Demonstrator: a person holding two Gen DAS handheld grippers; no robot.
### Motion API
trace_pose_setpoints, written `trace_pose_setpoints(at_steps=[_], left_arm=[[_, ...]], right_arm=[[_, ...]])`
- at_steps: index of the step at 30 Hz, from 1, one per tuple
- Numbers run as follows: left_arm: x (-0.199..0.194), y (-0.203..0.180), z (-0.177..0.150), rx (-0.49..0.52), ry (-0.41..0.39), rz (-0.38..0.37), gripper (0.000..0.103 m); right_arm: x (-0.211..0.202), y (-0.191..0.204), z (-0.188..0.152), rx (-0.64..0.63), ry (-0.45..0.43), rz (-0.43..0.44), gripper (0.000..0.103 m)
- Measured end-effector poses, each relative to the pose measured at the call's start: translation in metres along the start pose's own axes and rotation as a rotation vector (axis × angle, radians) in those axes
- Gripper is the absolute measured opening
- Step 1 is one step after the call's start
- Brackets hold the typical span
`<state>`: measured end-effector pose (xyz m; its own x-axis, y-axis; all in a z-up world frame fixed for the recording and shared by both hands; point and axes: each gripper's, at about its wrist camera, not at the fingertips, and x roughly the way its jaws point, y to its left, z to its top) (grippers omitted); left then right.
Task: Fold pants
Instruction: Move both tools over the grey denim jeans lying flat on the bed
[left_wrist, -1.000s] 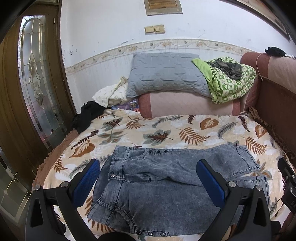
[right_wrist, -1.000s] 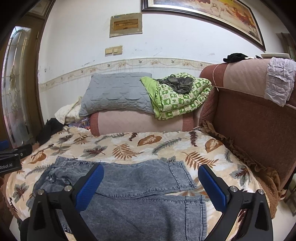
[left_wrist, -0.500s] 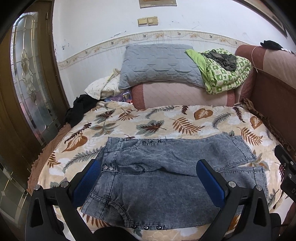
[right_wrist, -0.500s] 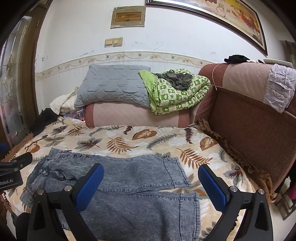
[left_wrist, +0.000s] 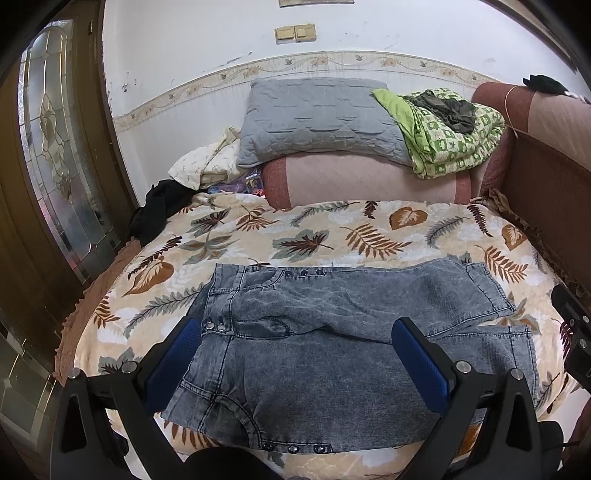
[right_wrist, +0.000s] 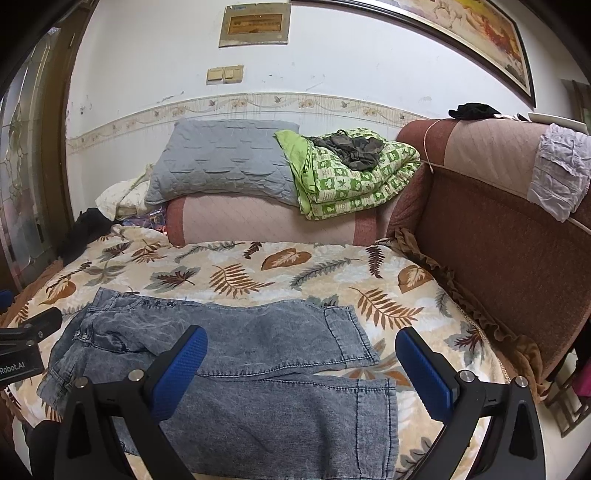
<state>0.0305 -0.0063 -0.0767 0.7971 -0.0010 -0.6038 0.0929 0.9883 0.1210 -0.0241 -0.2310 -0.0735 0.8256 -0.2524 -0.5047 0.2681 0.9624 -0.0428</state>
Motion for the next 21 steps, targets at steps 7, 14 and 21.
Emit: trace_pose_setpoints(at_steps=[7,14,21], left_arm=[[0.004,0.004,-0.003,-0.006,0.011,0.006,0.103],[0.015,0.012,-0.009,-0.011,0.039,0.031,0.103],[0.029,0.042,-0.014,-0.043,0.064,0.098,0.103]], right_arm=[[0.001,0.0,0.0,-0.004,0.008,-0.006,0.103],[0.009,-0.008,-0.005,0.01,0.039,-0.012,0.103],[0.014,-0.03,-0.006,0.046,0.054,-0.047,0.103]])
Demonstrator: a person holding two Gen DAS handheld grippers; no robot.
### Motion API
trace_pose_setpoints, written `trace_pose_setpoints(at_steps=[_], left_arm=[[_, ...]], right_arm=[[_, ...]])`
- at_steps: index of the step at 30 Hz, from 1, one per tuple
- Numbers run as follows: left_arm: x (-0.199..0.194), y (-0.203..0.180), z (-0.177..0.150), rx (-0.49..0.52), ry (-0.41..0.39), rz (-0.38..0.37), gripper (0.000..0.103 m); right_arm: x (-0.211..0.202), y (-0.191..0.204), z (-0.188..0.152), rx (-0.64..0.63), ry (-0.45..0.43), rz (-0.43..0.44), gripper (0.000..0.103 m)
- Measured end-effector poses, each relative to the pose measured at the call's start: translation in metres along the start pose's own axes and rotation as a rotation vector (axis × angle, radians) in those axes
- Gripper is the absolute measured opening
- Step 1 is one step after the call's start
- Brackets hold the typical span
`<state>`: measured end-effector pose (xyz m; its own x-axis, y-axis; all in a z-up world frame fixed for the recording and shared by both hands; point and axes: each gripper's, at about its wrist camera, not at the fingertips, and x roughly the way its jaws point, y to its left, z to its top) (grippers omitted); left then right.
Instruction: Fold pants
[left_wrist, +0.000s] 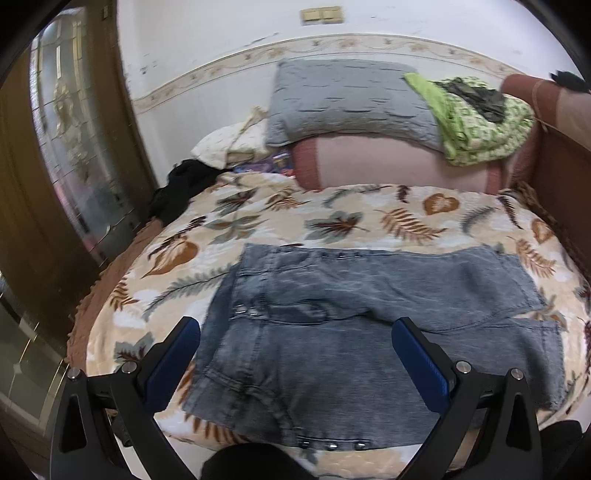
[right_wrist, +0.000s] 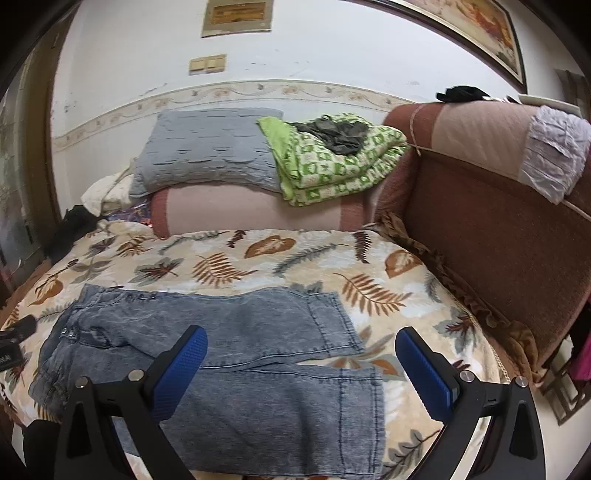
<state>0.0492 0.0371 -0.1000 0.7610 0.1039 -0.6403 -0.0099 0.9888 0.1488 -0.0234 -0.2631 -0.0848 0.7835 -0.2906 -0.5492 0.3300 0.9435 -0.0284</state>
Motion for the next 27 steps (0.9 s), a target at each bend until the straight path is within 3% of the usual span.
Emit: trace_pose_setpoints(at_steps=[11,14,20,27], left_arm=[[0.025,0.089,-0.002,-0.097,0.024,0.208,0.103],[0.03,0.101,-0.001,-0.1,0.034,0.23,0.103],[0.057,0.114,0.019,-0.04,0.066,0.237,0.103],[0.104,0.133,0.043,-0.017,0.146,0.241,0.103]], right_arm=[[0.015,-0.057,0.0,0.078,0.04,-0.099,0.103],[0.022,-0.074,0.003,0.103,0.058,-0.119,0.103],[0.071,-0.09,0.016,0.131,0.192,-0.02,0.103],[0.132,-0.074,0.019,0.135,0.329,0.049,0.103]])
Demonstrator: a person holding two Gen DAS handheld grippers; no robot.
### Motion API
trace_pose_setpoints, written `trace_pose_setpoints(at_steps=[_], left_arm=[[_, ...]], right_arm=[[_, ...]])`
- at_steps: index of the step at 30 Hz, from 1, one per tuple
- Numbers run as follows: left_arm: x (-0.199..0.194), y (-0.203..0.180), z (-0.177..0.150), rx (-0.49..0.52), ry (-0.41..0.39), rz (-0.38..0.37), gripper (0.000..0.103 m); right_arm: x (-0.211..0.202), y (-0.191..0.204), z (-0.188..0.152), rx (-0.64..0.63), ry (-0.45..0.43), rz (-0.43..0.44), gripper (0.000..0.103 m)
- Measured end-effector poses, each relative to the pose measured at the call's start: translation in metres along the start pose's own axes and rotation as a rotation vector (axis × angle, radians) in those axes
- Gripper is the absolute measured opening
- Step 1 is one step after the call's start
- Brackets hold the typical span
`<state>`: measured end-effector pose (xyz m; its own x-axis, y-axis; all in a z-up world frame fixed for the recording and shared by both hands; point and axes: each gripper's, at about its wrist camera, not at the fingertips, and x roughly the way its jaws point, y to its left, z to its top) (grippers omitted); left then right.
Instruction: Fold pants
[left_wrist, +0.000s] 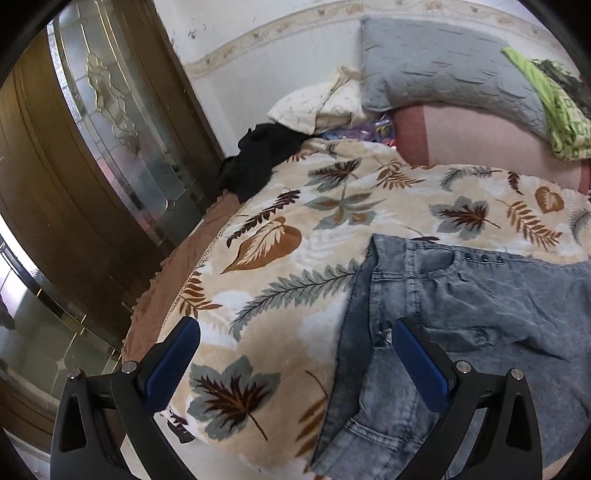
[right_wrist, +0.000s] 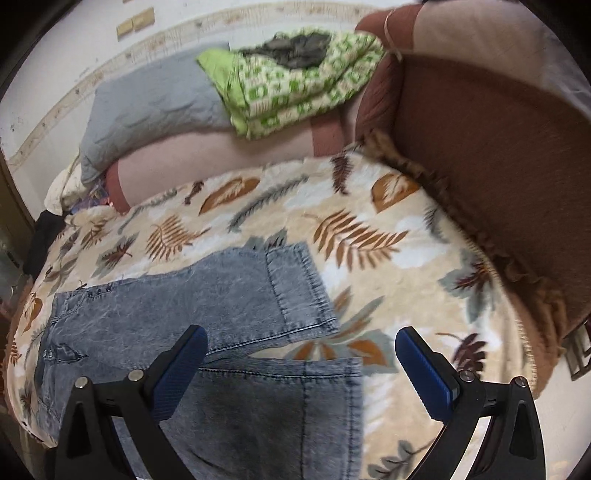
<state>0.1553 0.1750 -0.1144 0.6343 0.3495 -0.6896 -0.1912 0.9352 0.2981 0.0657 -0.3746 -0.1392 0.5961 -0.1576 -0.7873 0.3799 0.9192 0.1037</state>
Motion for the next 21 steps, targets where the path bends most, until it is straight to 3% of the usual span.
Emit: trace_pose_setpoints(at_steps=[8,16,21], left_arm=[[0.065,0.011,0.029,-0.042,0.097,-0.02,0.103],[0.141,-0.013,0.07,-0.069,0.212,-0.086,0.103],[0.185,-0.031,0.093,-0.11,0.297,-0.175,0.103]], right_arm=[[0.033,0.02,0.006,-0.052,0.046,-0.003,0.103],[0.066,0.028,0.029,-0.087,0.08,0.032,0.103],[0.096,0.022,0.051,-0.055,0.103,0.059,0.103]])
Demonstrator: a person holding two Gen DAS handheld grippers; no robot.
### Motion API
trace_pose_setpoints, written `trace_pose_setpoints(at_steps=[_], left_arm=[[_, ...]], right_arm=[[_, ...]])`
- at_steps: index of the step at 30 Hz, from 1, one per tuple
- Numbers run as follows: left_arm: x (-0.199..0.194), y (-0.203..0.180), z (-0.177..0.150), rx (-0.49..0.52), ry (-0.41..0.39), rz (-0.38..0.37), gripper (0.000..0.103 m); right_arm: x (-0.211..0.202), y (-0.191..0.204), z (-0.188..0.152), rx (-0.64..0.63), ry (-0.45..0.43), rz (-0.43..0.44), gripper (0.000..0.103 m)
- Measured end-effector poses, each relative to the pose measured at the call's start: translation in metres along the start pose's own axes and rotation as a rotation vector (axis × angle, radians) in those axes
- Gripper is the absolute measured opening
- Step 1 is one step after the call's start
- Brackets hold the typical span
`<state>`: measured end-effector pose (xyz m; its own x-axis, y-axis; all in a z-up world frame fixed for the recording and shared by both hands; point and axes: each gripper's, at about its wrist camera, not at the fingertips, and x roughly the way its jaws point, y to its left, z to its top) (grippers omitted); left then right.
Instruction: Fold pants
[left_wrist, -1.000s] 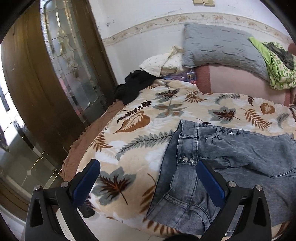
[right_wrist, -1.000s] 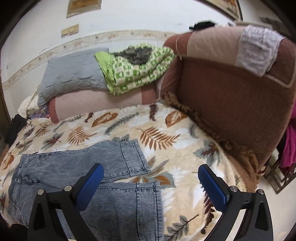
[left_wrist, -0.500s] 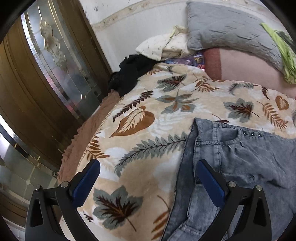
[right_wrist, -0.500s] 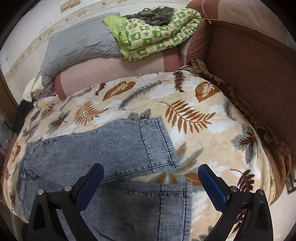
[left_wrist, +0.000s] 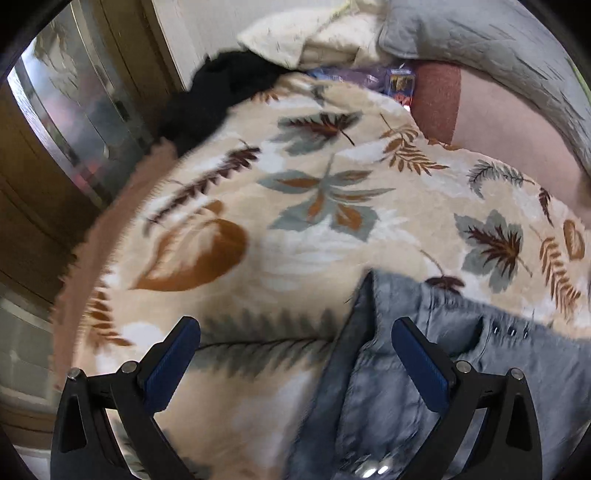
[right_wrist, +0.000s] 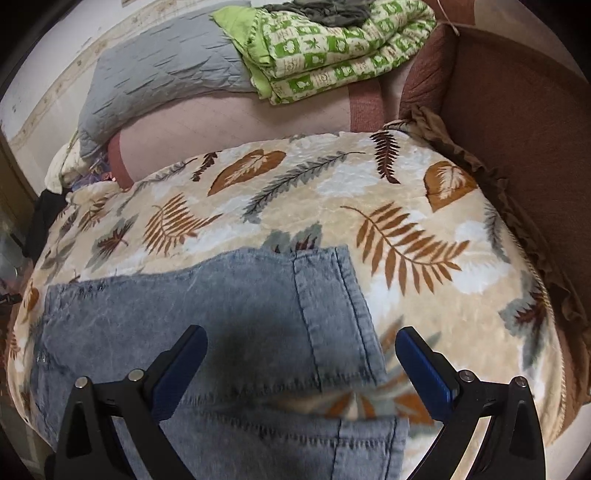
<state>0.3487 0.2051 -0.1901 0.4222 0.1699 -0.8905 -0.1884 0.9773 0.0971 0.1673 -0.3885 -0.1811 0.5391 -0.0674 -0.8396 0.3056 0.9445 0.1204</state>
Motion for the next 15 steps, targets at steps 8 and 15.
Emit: trace_pose_setpoints(at_steps=[8,15], left_arm=[[0.043,-0.022,0.024,-0.041,0.087,-0.064,0.102],[0.074,-0.047,0.034,-0.04,0.161,-0.127,0.056]], right_arm=[[0.044,-0.014,0.033,0.037,0.022,0.004,0.103],[0.073,-0.03,0.056,0.104,0.037,0.068,0.103]])
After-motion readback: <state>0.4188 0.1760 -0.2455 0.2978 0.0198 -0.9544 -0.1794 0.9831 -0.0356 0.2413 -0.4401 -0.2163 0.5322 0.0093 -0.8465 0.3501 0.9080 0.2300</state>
